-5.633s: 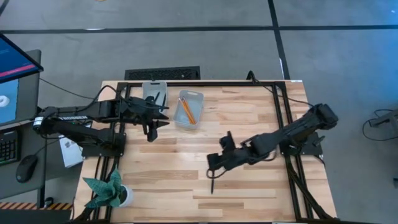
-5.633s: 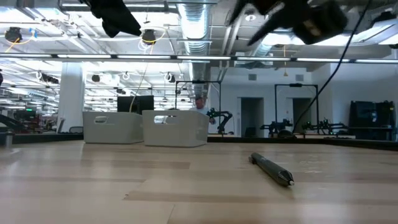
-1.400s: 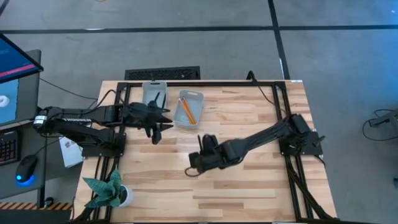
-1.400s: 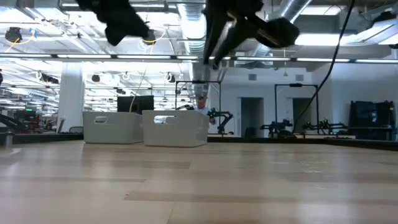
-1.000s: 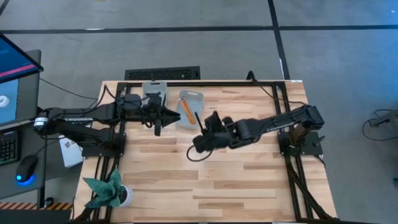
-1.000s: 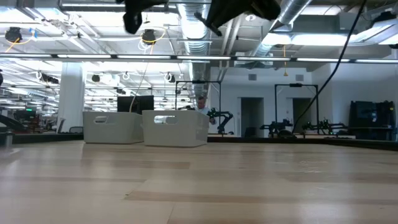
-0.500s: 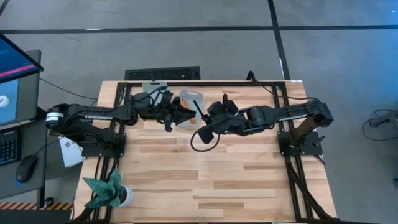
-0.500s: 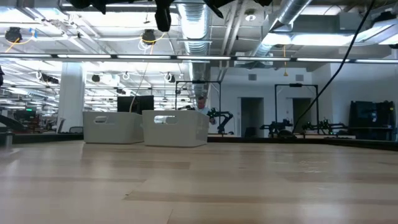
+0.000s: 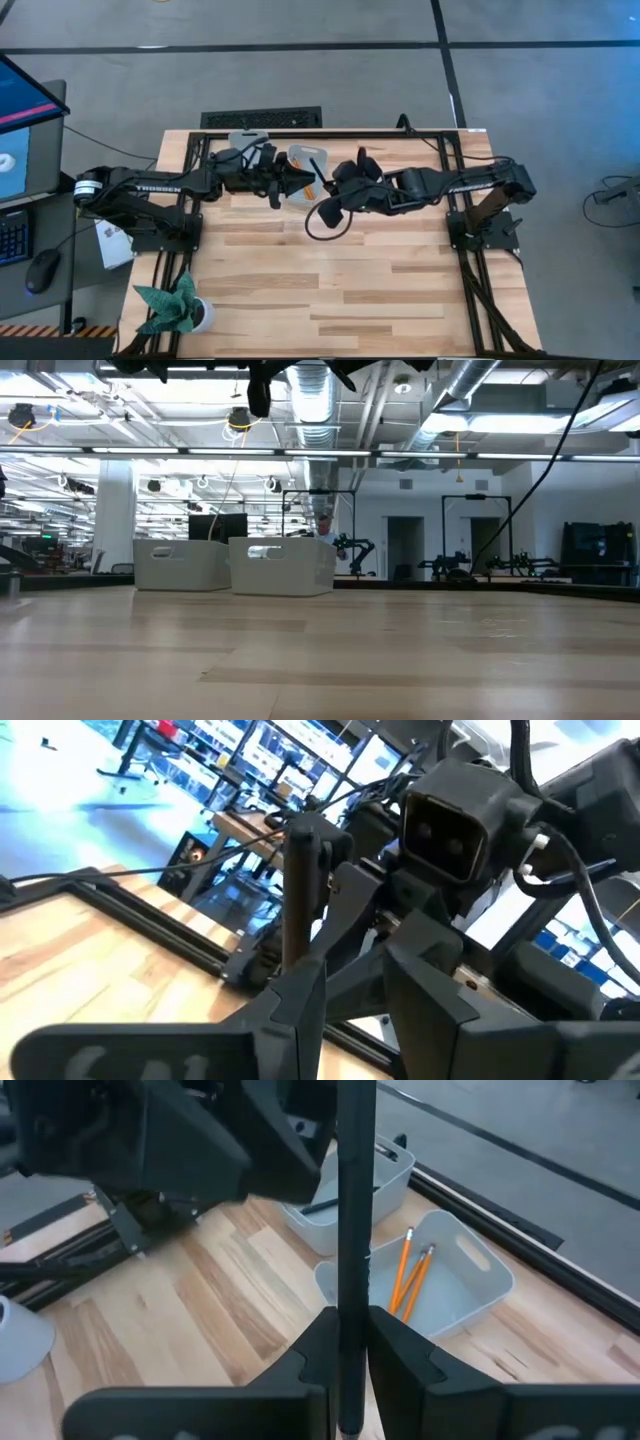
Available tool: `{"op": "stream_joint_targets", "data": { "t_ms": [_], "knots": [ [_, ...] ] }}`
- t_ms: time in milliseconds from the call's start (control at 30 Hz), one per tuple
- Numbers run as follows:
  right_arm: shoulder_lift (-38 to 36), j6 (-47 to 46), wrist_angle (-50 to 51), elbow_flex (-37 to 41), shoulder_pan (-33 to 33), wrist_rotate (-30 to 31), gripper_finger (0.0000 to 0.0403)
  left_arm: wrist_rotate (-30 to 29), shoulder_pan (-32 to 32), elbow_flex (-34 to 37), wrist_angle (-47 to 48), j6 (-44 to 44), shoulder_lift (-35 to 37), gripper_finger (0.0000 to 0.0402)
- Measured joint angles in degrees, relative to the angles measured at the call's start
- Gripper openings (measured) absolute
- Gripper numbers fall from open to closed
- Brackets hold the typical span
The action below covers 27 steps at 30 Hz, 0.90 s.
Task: Sort pens & pencils
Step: Put the black pen into the left gray bin
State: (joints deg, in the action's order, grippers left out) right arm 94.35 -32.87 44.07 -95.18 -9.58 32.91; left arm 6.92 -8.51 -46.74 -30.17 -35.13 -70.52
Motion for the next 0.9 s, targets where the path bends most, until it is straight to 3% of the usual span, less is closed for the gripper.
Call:
{"op": "stream_joint_targets", "data": {
  "t_ms": [433, 900],
  "knots": [
    [0.04, -0.06, -0.61, 0.00, 0.75, -0.04, 0.0067, -0.36, 0.00, 0.00, -0.01, 2.05, 0.00, 0.0100],
    [0.04, -0.06, -1.34, 0.00, 1.20, -0.04, 0.0067, -4.91, 0.00, 0.00, -0.09, 2.66, 0.00, 0.0215]
  ]
}}
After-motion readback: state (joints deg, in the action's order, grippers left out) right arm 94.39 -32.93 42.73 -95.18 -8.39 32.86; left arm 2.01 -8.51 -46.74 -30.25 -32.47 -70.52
